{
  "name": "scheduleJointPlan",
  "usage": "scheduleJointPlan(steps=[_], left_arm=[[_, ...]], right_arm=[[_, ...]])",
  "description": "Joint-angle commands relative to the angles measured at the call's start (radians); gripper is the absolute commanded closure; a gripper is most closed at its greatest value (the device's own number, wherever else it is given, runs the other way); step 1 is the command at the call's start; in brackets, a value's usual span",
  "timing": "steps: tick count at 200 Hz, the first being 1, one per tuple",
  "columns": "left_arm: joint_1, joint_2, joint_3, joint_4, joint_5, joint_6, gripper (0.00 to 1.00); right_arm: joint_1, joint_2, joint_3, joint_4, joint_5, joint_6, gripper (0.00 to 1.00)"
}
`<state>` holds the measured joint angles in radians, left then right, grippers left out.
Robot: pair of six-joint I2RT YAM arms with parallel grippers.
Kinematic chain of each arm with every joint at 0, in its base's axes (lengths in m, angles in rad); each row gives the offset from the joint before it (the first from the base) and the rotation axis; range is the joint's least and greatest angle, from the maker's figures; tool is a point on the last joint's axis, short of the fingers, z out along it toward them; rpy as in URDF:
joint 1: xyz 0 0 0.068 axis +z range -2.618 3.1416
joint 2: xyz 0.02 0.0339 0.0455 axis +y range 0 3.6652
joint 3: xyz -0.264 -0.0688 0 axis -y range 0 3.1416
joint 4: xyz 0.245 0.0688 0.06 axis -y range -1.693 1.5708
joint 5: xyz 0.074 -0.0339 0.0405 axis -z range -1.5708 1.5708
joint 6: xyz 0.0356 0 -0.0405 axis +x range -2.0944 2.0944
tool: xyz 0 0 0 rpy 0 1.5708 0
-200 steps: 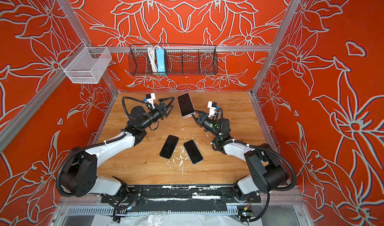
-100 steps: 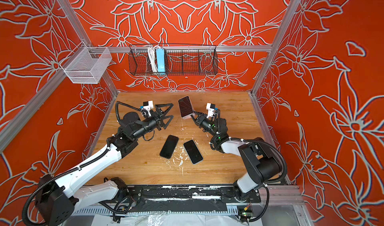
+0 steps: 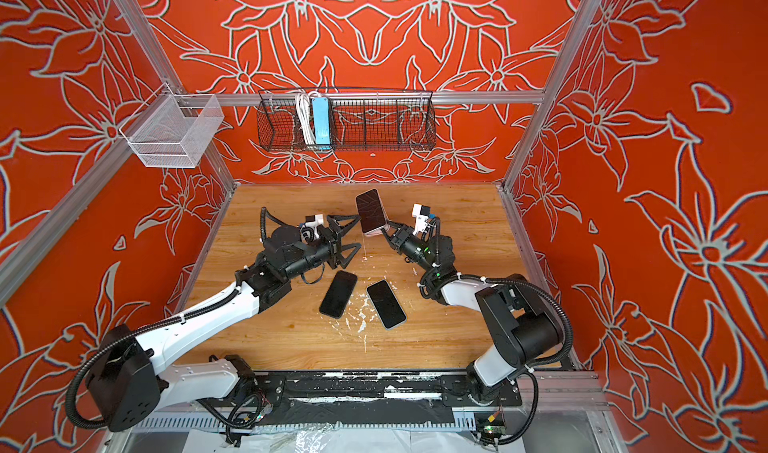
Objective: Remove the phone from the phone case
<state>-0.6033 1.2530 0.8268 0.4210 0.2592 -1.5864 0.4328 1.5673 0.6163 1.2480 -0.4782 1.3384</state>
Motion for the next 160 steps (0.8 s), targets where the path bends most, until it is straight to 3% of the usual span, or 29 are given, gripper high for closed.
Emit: scheduleJointPlan(steps=[1,72,160], left_arm=[[-0.007,0.033,0.023,0.118,0.000,-0.054,0.03],[-0.008,0.209,0.067,0.348,0.048,-0.165,0.03],[-0.013,0.205,0.114,0.330,0.089,-0.155,0.03]], right_arm=[[-0.002,-0.002,0.038,0.113,0.006,-0.007,1.00],[-0.002,-0.017,0.019,0.110,-0.003,-0.014,1.00],[-0.002,-0.025,0.005,0.094,0.003,-0.038,1.00]])
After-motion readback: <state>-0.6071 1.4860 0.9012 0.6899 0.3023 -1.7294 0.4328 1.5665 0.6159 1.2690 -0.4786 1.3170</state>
